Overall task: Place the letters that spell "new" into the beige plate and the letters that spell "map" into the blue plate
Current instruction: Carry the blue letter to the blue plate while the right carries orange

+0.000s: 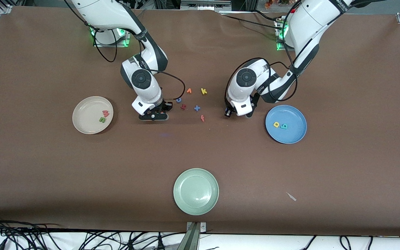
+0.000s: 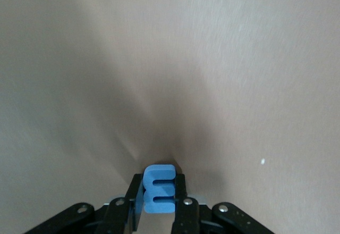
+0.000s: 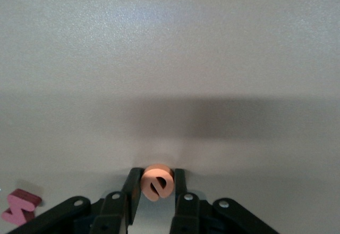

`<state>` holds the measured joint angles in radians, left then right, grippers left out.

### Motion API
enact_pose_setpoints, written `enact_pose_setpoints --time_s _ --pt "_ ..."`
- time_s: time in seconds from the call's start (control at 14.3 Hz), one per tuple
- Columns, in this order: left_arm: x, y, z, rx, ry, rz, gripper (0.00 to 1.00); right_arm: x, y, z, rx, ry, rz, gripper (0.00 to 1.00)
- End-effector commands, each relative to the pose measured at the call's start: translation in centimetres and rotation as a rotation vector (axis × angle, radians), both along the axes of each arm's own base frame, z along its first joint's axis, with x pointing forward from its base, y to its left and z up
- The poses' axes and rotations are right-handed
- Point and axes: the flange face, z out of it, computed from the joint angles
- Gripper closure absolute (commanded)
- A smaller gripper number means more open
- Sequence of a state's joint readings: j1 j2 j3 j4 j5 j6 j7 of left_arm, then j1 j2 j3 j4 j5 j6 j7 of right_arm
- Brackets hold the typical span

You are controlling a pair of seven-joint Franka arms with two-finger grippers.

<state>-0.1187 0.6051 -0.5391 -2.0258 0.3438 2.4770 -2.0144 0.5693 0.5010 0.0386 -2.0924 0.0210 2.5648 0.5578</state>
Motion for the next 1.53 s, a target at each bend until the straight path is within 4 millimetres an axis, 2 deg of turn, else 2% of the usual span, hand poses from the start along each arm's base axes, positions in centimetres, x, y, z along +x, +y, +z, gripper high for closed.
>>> enact_pose_setpoints --time_s 0.0,0.28,0.49,0.56,0.7,0.84,0.91,1.05,1.12,1.18,1.25,1.32,1.39,1.46 --pt "2.5 2.3 3.5 0.089 -0.008 -0.112 0.88 0.2 0.5 0.0 0.007 0.000 -0.011 0.70" --pt "5.6 6.7 6.8 0.156 0.070 -0.314 0.88 0.7 0.4 0.5 0.011 -0.006 -0.006 0.75" --pt "7.4 10.9 7.6 0.174 0.163 -0.442 0.88 2.5 0.0 4.0 -0.036 0.059 -0.004 0.76" --pt "7.9 12.1 7.7 0.166 0.170 -0.475 0.88 3.1 -1.4 5.1 -0.054 0.077 0.013 0.79" --pt "9.0 16.3 7.0 0.141 0.203 -0.516 0.86 4.2 -4.7 6.5 -0.085 0.113 0.063 0.79" --pt "9.9 21.5 6.2 0.095 0.230 -0.575 0.86 5.6 -9.1 7.7 -0.111 0.151 0.093 0.79" --pt "9.8 23.0 5.8 0.076 0.241 -0.595 0.85 6.2 -11.4 8.0 -0.126 0.177 0.089 0.79" --pt "9.8 24.2 5.3 0.060 0.239 -0.594 0.82 7.0 -15.6 8.4 -0.147 0.227 0.086 0.79" --pt "9.3 24.1 4.3 0.053 0.231 -0.601 0.81 7.2 -17.5 8.5 -0.155 0.251 0.082 0.79" --pt "8.7 24.3 2.8 0.042 0.207 -0.613 0.76 7.4 -19.3 8.4 -0.164 0.274 0.067 0.79" --pt "8.3 25.3 1.8 0.031 0.183 -0.603 0.68 7.5 -20.8 8.2 -0.172 0.291 0.049 0.79" --pt "8.5 25.9 1.9 0.035 0.174 -0.599 0.42 7.5 -22.3 8.0 -0.178 0.309 0.039 0.79" --pt "8.6 26.0 2.1 0.039 0.174 -0.600 0.10 7.7 -23.7 7.6 -0.180 0.321 0.032 0.79" --pt "8.8 26.0 2.6 0.045 0.177 -0.599 0.00 7.9 -25.1 6.9 -0.180 0.332 0.019 0.78"
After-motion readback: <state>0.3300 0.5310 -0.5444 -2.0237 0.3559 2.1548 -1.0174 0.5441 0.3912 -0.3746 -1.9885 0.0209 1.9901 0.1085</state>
